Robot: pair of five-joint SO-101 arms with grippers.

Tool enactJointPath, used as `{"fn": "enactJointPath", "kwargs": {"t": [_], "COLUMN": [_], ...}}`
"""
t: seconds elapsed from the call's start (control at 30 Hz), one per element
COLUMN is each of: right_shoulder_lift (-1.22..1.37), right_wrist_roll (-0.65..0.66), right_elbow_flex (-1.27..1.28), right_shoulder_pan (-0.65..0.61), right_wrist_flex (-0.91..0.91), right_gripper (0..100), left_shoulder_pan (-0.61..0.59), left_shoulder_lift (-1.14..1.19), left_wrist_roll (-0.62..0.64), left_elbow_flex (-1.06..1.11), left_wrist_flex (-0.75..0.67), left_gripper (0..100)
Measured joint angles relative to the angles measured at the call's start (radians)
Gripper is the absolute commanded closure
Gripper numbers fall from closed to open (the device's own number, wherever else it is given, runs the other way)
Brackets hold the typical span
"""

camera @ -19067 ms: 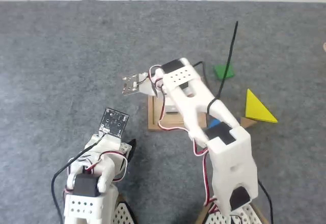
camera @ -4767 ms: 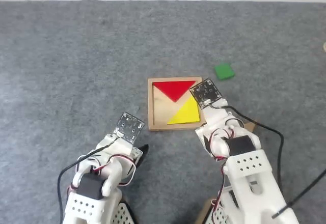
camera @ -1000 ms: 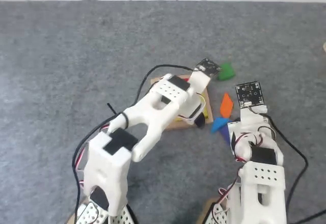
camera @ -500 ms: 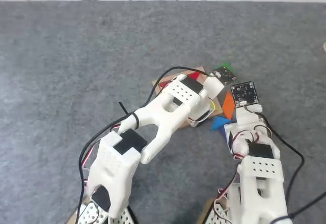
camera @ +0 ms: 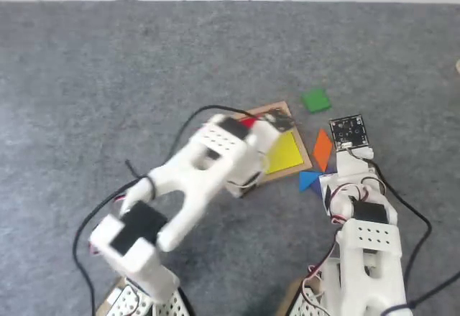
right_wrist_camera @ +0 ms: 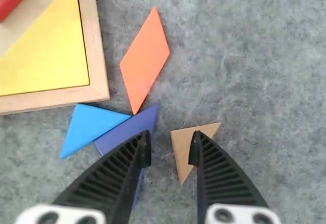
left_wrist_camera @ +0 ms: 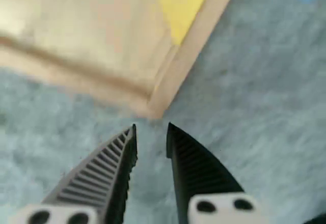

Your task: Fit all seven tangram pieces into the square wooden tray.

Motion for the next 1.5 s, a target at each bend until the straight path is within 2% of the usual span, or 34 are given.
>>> {"fn": "enactJointPath", "kwargs": {"t": [0.13,0.2,0.33,0.5,0.6,0.77,1.0,1.13,1.33,1.5], "right_shoulder_lift": [0.000,0.000,0.002,0.002,0.002,0.002,0.002,0.002,0.002,0.002], "right_wrist_roll": [0.000,0.000,-0.015,-0.028,-0.031,-0.031,-0.031,-0.031,-0.031,-0.031], "right_elbow_flex": [0.000,-0.021,-0.057,-0.058,-0.058,-0.058,-0.058,-0.058,-0.058,-0.058], "right_shoulder_pan": [0.000,0.002,-0.005,-0.043,-0.049,-0.048,-0.051,-0.052,-0.049,-0.051], "right_wrist_flex": [0.000,0.002,0.029,0.040,0.040,0.040,0.040,0.040,0.040,0.040], "right_gripper": [85.4,85.4,85.4,85.4,85.4,85.4,85.4,85.4,85.4,85.4], "left_shoulder_pan": [-0.130,-0.180,-0.181,-0.141,-0.143,-0.181,-0.276,-0.353,-0.420,-0.422], "left_shoulder_lift": [-0.161,-0.259,-0.381,-0.311,-0.146,0.115,0.127,0.126,0.049,-0.230], "left_wrist_roll": [-0.014,0.026,0.098,0.115,0.118,0.124,0.043,-0.020,-0.077,-0.038], "left_elbow_flex": [0.044,0.057,0.089,0.109,0.086,-0.017,-0.063,-0.048,0.060,0.163], "left_wrist_flex": [0.003,-0.018,-0.160,-0.374,-0.420,-0.387,-0.212,-0.184,-0.209,-0.215], "left_gripper": [87,83,77,77,77,77,80,80,80,74]}}
